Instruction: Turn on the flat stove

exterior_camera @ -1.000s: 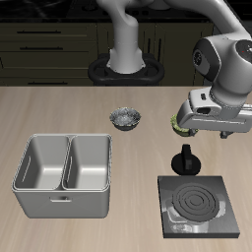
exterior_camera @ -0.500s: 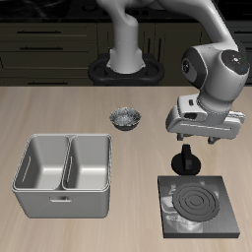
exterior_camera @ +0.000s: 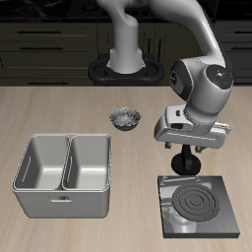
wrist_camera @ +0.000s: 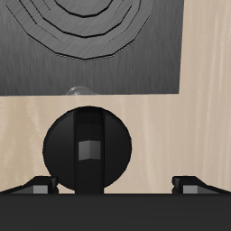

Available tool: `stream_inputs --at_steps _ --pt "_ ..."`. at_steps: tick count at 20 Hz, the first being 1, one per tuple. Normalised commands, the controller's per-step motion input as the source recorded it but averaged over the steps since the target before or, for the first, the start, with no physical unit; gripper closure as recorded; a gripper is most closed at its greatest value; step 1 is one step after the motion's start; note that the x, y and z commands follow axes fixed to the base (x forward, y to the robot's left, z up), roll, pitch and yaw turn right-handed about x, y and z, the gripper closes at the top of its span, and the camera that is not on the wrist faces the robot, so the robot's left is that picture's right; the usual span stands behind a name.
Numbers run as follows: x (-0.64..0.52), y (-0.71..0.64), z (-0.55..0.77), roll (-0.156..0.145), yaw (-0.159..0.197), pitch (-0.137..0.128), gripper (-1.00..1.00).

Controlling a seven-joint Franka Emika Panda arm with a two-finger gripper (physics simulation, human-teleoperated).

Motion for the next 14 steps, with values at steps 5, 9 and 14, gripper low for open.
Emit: stream_inputs --at_steps 5,9,14 --pt "-0.08 0.06 -0.19 0.017 -0.026 0.003 -1.0" --pt "-0.05 0.03 -0.22 0.013 -0.004 0.009 -1.0" --pt "-0.01 -0.09 -0.31 -0.018 -0.01 0.028 -1.0"
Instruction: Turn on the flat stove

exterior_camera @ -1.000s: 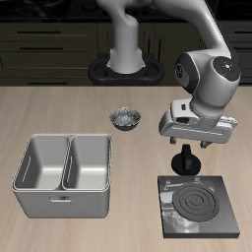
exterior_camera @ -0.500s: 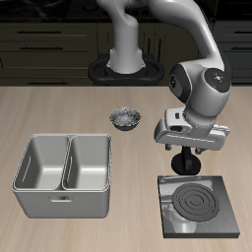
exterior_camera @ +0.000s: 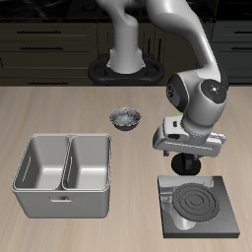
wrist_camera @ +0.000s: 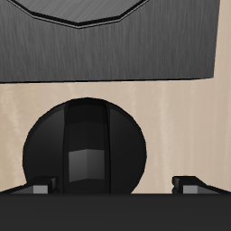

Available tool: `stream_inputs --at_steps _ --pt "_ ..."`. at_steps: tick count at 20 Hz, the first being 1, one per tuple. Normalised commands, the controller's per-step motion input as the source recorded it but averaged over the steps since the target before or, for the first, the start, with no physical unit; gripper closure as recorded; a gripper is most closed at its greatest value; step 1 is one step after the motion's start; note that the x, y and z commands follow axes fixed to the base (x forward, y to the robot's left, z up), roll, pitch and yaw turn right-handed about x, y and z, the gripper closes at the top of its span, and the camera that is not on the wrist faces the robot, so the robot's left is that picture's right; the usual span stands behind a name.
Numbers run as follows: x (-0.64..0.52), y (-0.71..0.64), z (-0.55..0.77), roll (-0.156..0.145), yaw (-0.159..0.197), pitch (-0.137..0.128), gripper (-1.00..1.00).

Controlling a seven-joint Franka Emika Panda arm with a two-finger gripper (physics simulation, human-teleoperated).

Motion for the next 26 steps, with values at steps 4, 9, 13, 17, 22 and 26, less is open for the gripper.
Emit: stream_inputs --at_steps 4,9,13,17,22,26 --pt "-0.04 -0.08 -0.28 -0.012 -0.021 0.032 -1.0" --pt "-0.12 -0.26 -0.66 -0.013 -0.04 0.115 -1.0" --pt "-0.09 -0.13 -0.07 0.028 -0.04 -0.014 1.0" --pt "-0.03 -0.17 0.2 0.004 -0.036 -0.043 1.0" --pt "-0.04 0.0 0.13 0.034 -0.022 -0.018 1.0" --pt "0.0 -0.19 0.23 0.031 0.028 -0.047 1.0"
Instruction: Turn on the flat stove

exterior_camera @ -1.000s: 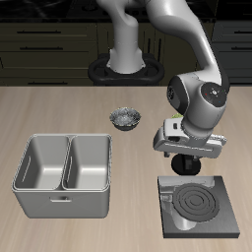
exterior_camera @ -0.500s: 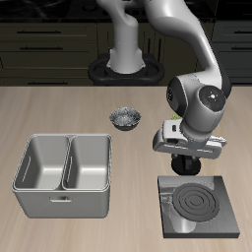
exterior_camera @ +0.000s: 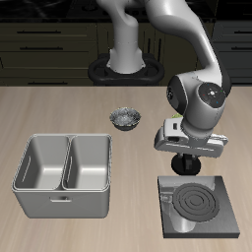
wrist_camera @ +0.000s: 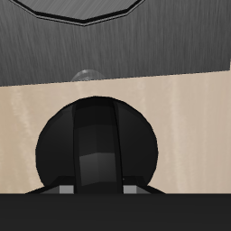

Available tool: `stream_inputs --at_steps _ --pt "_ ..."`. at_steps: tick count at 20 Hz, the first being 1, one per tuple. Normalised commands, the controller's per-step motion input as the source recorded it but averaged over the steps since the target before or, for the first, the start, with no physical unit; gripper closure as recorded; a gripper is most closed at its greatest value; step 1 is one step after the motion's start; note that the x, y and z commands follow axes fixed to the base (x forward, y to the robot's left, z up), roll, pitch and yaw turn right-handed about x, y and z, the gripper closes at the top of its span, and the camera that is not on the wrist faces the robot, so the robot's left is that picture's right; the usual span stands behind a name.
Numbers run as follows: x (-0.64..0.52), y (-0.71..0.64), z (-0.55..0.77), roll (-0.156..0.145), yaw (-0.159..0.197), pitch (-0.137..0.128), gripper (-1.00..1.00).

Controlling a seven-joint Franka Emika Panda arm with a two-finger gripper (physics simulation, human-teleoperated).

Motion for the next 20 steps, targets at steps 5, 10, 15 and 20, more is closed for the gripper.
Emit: stream_inputs --at_steps 5,10,15,20 --pt "-0.02 -0.31 0.33 0.002 0.049 -0.057 1.0" --pt "-0.05 -0.38 0.3 -0.011 0.032 -0.047 1.0" --pt "-0.07 -0.29 0.17 -0.009 0.047 -0.032 1.0" --pt "-0.08 -0.11 0.1 0.002 0.0 -0.017 1.0"
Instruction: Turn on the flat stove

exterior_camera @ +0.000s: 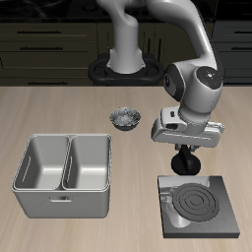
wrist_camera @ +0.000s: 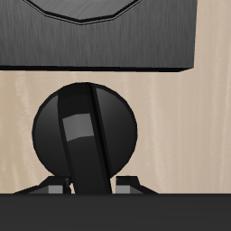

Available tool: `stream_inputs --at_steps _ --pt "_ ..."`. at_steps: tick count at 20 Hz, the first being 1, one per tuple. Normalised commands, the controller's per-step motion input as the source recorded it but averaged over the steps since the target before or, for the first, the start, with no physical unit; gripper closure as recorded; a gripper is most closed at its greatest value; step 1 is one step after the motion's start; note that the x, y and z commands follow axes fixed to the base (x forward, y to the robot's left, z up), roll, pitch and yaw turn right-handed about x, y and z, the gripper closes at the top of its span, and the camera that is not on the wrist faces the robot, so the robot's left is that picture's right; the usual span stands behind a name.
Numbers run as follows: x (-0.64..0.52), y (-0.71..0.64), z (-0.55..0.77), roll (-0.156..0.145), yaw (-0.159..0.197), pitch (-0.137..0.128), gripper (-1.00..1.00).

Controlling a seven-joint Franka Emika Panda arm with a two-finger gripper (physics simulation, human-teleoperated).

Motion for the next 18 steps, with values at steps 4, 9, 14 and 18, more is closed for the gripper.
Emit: stream_inputs --at_steps 4,9,14,18 --pt "-0.03 -0.04 0.04 0.012 0.02 -0.013 1.0" --pt "-0.06 -0.15 0.1 -0.001 0.03 -0.016 1.0" --pt "-0.03 -0.51 0.33 -0.03 0.032 -0.036 1.0" --pt "-0.09 -0.36 0.22 -0.047 0.013 -0.029 1.0"
